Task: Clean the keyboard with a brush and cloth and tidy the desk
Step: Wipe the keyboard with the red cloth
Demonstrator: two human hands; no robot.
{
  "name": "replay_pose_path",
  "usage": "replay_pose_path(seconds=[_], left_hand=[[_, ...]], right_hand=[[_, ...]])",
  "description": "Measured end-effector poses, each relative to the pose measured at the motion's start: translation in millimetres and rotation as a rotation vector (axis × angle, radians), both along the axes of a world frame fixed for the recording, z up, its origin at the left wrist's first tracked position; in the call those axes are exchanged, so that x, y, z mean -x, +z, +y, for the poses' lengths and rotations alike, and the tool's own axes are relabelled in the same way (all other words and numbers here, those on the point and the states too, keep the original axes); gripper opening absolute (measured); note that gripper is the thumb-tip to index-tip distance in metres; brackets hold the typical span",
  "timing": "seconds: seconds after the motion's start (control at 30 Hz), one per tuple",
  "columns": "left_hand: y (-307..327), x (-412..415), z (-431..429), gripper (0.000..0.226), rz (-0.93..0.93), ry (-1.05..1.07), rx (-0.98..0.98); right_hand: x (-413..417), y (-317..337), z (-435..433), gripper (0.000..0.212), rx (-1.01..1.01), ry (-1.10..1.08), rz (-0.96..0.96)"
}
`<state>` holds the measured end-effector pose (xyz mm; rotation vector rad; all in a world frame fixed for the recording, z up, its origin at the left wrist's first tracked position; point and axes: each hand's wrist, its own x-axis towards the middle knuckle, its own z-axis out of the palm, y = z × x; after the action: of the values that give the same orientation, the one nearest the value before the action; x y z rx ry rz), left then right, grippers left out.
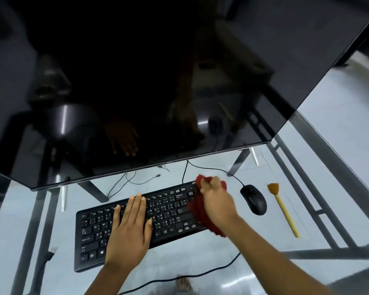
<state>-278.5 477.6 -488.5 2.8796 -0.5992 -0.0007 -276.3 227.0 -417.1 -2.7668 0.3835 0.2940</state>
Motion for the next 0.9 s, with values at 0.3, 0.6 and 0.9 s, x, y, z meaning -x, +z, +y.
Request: replay_pose_path(seconds=[0.3,0.6,0.9], left_hand=[[-0.8,-0.9,-1.1,0.062,0.003,-0.002,-0.004],[-2.3,-1.4,0.0,0.062,0.004,-0.006,0.001],[-3.0,-3.3,2.0,0.060,0.010,-0.028,-0.007]], right_hand=[[44.6,2.5,-3.2,0.021,-0.165,-0.090,-0.044],[69.3,-15.2,-14.6,0.034,-0.046,-0.069,-0.134],[45.6,-19.7,-21.9,0.036,0.054,-0.125,-0.108]])
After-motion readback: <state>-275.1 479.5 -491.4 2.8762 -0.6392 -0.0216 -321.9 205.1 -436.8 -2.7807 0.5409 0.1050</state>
